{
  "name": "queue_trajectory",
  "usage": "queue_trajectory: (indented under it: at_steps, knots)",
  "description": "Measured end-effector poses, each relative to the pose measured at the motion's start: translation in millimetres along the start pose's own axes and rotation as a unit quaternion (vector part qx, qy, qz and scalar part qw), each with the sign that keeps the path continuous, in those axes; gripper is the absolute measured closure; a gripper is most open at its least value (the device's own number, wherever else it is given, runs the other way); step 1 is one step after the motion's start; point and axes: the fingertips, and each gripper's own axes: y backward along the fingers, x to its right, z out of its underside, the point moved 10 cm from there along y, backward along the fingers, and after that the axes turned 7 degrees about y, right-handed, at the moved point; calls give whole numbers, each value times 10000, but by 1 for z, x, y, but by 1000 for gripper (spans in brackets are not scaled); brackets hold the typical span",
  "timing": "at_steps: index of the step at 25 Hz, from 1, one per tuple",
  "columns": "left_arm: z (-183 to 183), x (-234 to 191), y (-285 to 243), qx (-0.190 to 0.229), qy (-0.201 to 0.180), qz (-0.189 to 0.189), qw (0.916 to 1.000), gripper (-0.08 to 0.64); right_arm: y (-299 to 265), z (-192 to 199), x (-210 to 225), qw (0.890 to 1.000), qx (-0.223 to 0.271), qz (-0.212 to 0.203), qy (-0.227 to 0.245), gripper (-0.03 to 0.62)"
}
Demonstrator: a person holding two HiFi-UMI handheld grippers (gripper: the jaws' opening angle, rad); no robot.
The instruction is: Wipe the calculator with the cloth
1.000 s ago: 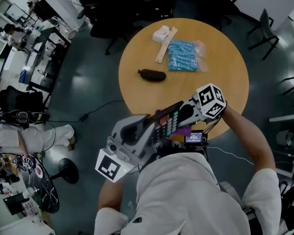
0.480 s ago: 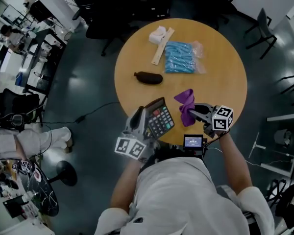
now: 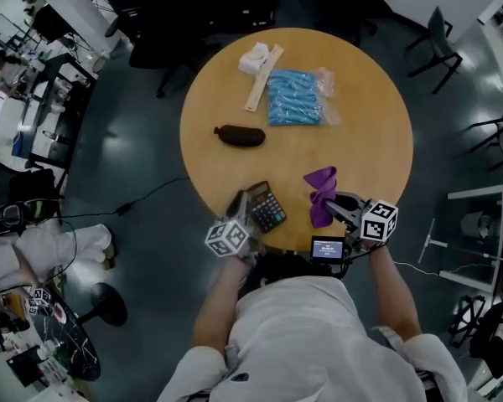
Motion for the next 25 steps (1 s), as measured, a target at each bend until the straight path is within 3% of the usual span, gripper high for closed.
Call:
queue_trajectory:
  at_steps: [7, 16, 25]
  knots:
    - [13, -16, -20, -495, 17, -239, 9985, 509, -2, 4, -5, 10000, -27, 38, -26, 511]
    - [12, -37, -12, -1103, 169, -398, 9930, 509, -9, 12, -5, 9999, 30, 39, -119, 511]
    - [23, -50, 4, -1546, 39, -527, 9866, 473, -14, 20, -5, 9998, 25, 108, -183, 511]
